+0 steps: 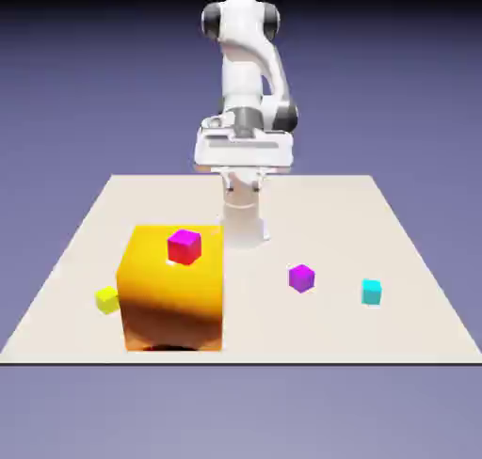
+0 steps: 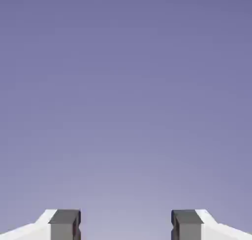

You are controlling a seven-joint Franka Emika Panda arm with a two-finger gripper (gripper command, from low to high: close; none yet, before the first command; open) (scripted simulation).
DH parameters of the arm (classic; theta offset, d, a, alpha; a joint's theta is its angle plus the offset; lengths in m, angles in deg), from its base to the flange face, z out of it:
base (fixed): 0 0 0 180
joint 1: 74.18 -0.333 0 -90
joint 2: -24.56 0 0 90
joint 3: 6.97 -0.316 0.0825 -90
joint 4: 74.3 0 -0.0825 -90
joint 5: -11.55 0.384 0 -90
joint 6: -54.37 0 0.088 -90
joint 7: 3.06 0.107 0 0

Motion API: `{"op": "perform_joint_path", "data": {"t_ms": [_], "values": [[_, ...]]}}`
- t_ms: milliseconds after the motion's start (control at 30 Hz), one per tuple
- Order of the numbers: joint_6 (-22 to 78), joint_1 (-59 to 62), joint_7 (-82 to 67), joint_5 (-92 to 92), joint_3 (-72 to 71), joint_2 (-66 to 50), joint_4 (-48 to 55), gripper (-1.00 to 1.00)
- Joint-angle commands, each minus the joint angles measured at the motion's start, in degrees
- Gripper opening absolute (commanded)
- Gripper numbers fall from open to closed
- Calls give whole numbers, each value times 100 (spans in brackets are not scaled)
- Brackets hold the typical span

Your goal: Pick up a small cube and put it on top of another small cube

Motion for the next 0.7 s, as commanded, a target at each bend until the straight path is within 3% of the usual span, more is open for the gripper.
{"op": "perform_joint_path", "data": {"t_ms": [0,667], "values": [[208,106,1,58,100,-208,192,0],[4365,2213,16,1222,2101,-4361,4023,0]]}}
